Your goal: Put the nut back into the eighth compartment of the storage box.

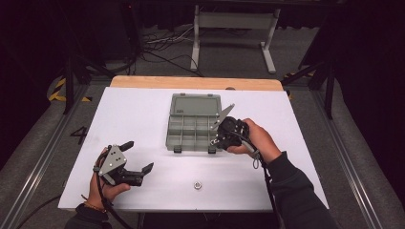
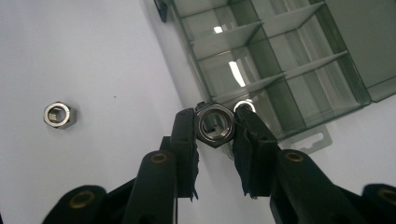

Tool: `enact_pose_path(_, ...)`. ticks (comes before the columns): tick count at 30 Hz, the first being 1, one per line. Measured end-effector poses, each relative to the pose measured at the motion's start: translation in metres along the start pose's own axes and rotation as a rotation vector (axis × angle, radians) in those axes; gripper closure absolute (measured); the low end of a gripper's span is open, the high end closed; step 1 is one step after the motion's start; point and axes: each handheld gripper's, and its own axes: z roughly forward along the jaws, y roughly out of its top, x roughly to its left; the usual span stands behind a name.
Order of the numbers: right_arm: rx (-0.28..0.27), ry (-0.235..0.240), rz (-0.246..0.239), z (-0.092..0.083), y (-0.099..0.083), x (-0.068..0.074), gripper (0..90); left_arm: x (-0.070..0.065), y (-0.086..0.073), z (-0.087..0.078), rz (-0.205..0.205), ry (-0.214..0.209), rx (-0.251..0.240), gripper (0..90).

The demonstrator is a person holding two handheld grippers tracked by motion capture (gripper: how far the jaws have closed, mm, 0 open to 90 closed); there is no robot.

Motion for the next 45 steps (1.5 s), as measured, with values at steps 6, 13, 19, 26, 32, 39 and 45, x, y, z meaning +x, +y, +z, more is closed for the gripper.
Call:
enact_pose_path(6, 0.018, -0.006, 0.032, 0.005, -0.001, -0.010, 70.6, -0.001, 0.000, 0.000, -0.002, -0.004, 0.004, 2.5)
enact_pose_path(13, 0.037, -0.007, 0.051, 0.013, -0.001, -0.016, 70.6, 0.000, 0.000, 0.000, 0.002, -0.007, 0.005, 2.5)
enact_pose_path(19, 0.059, -0.008, 0.069, 0.020, -0.004, -0.022, 70.6, 0.000, 0.000, 0.001, 0.002, -0.009, 0.007, 2.5)
enact_pose_path(26, 0.074, -0.004, 0.078, 0.027, -0.005, -0.024, 70.6, 0.000, -0.001, 0.001, 0.003, -0.012, 0.009, 2.5)
enact_pose_path(32, 0.084, 0.001, 0.082, 0.031, -0.007, -0.025, 70.5, 0.000, -0.001, 0.001, -0.004, -0.013, 0.005, 2.5)
enact_pose_path(39, 0.090, 0.007, 0.081, 0.034, -0.007, -0.025, 70.5, 0.000, -0.001, 0.001, -0.002, -0.014, 0.007, 2.5)
enact_pose_path(45, 0.090, 0.004, 0.082, 0.035, -0.008, -0.025, 70.5, 0.000, -0.001, 0.001, -0.002, -0.014, 0.007, 2.5)
